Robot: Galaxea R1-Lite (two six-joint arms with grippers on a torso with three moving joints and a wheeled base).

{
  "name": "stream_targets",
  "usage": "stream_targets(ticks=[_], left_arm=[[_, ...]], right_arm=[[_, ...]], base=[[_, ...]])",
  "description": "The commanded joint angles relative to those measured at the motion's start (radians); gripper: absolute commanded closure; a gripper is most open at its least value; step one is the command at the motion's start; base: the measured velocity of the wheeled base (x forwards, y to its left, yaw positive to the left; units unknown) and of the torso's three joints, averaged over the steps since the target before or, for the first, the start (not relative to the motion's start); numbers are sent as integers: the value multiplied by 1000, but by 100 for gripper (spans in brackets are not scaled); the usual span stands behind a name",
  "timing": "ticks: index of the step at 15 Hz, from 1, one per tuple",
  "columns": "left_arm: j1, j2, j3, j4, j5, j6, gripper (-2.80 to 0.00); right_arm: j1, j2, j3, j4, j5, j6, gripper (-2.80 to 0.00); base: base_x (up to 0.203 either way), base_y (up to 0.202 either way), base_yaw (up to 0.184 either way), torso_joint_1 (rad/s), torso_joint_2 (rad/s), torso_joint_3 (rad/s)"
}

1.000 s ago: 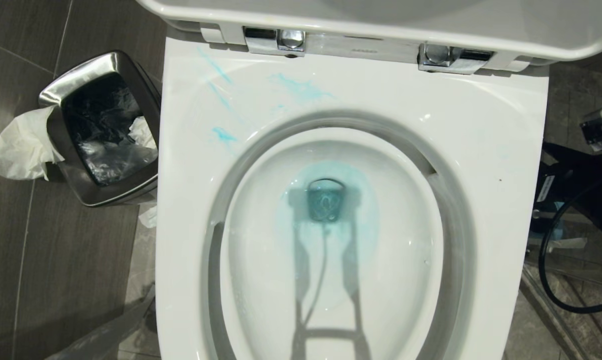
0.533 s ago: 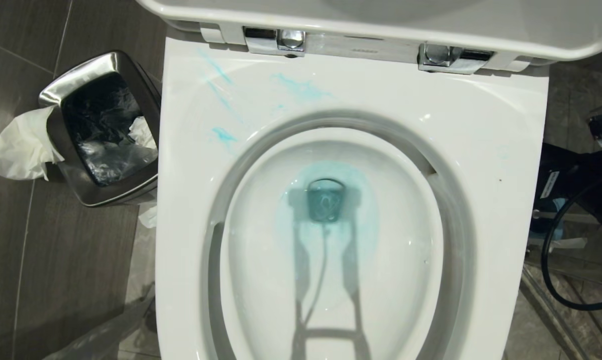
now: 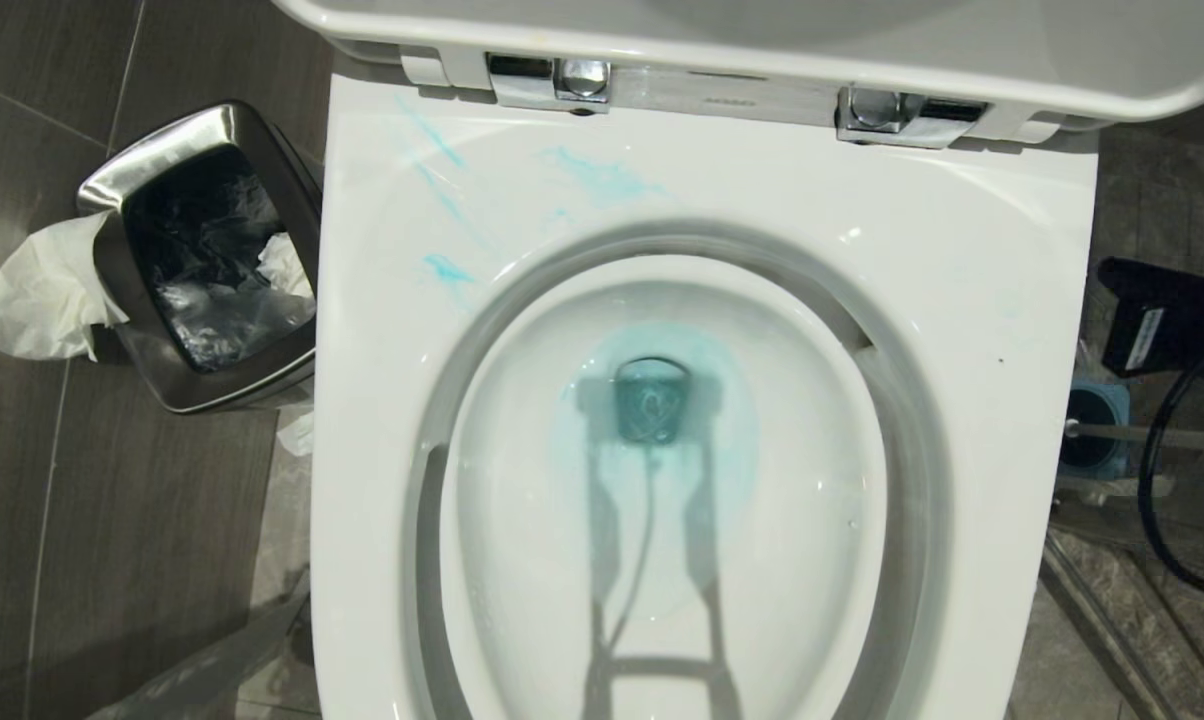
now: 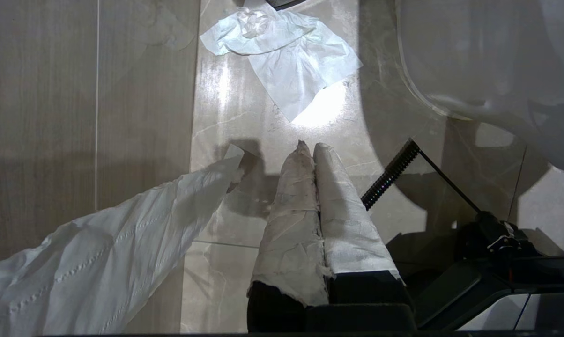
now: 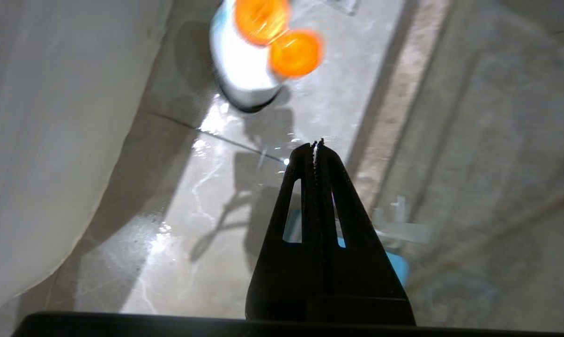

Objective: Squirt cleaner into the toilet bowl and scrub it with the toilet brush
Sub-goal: Place the cleaning agent on the floor, then scrub the toilet bowl

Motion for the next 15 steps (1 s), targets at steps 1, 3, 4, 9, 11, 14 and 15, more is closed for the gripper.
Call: stream_targets(ticks=[1, 3, 4, 9, 11, 14, 15], left_arm=[[1, 0, 2, 0, 0, 0, 0], [1, 0, 2, 0, 0, 0, 0], [1, 0, 2, 0, 0, 0, 0], [1, 0, 2, 0, 0, 0, 0], [1, 0, 2, 0, 0, 0, 0], [1, 0, 2, 0, 0, 0, 0], [1, 0, 2, 0, 0, 0, 0]], right_arm=[[2, -86, -56, 84, -17, 0, 0], [1, -146, -61, 111, -21, -1, 0], [1, -184, -62, 127, -24, -1, 0], [1, -405, -54, 220, -38, 7, 0], [1, -488, -61, 260, -40, 9, 0], [1, -595, -82, 363, -52, 9, 0], [1, -628, -87, 393, -53, 9, 0]], base=[[0, 0, 0, 0, 0, 0], [0, 0, 0, 0, 0, 0], [0, 0, 0, 0, 0, 0], [0, 0, 0, 0, 0, 0], [0, 0, 0, 0, 0, 0], [0, 0, 0, 0, 0, 0], [0, 0, 0, 0, 0, 0]])
